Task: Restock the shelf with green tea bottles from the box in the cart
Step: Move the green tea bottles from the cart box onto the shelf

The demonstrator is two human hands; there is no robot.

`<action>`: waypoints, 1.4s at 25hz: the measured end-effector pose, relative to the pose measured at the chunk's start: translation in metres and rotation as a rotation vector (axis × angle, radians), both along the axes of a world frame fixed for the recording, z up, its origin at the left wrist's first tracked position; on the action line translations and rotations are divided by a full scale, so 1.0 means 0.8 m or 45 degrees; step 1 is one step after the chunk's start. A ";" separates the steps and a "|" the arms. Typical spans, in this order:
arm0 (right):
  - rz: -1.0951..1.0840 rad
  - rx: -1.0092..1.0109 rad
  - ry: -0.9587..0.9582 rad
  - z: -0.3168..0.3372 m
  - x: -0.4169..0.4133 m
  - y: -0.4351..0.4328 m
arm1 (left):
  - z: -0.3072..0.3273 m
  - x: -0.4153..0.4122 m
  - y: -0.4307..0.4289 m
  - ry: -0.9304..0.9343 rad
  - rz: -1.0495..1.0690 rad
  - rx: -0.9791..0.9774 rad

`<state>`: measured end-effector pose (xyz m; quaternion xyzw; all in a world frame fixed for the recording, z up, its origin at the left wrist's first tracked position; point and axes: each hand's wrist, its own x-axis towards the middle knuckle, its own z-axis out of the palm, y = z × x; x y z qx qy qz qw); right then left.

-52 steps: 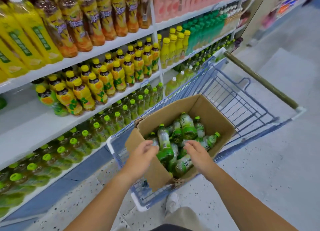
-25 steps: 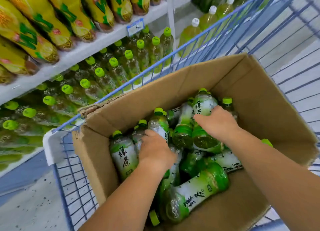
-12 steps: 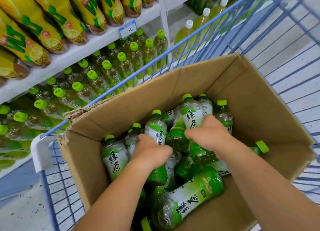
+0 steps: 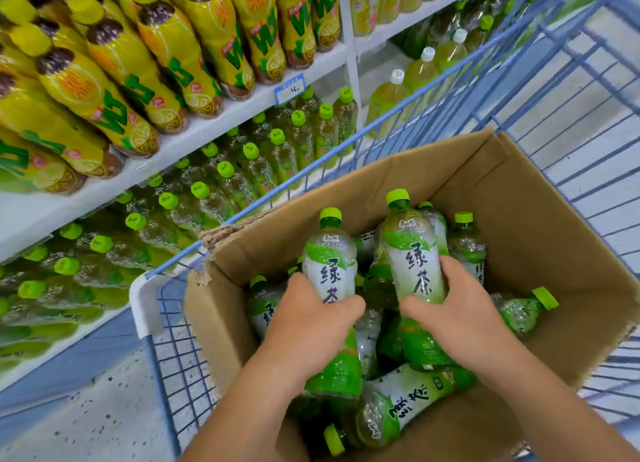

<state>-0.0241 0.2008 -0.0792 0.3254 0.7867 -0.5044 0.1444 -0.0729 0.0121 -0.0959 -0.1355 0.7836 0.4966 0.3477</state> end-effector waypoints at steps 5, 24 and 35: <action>0.053 0.045 0.154 0.057 0.000 -0.046 | 0.067 -0.001 -0.053 0.137 -0.006 0.115; 0.274 -0.015 0.490 0.243 -0.010 -0.531 | 0.281 0.036 -0.545 0.497 0.352 0.031; 0.613 -0.026 0.523 0.147 -0.120 -0.692 | 0.187 0.006 -0.708 0.639 0.691 -0.079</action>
